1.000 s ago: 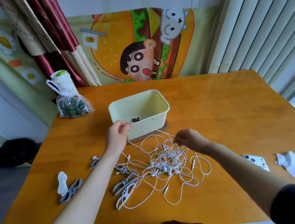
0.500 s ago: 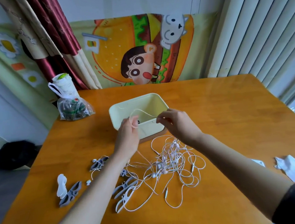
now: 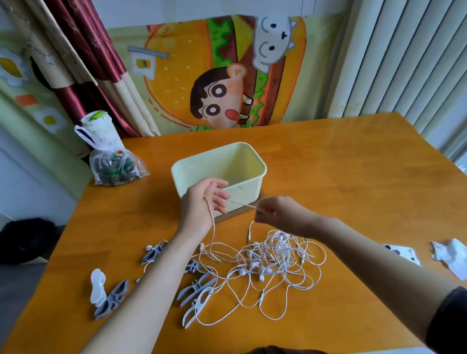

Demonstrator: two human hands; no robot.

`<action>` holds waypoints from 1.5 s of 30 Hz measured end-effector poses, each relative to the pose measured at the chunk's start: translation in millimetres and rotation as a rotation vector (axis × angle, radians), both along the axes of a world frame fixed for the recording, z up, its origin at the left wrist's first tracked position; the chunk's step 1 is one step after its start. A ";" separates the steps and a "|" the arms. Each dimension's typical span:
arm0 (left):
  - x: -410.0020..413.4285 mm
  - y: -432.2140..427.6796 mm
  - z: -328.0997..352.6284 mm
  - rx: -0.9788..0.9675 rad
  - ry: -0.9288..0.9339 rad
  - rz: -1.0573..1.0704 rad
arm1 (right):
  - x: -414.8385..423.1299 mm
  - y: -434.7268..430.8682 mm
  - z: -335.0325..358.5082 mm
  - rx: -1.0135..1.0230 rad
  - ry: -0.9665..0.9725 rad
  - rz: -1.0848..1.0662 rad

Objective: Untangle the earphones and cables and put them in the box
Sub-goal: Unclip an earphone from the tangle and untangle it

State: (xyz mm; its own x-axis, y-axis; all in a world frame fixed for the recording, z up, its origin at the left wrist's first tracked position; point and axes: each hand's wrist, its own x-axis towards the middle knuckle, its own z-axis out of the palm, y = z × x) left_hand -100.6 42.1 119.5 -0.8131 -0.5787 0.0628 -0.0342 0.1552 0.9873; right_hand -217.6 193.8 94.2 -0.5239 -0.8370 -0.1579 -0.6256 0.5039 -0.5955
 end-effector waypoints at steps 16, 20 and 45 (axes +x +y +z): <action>14.6 -16.6 -29.9 -0.425 -0.449 -0.326 | -24.5 -0.8 70.8 -0.600 0.200 -0.355; 0.0 -4.2 -4.1 -0.431 -0.228 0.011 | -16.8 -8.5 74.5 -0.242 0.251 -0.084; -8.5 22.3 37.0 -0.228 0.035 0.009 | -10.6 16.1 -31.8 0.004 -0.011 -0.043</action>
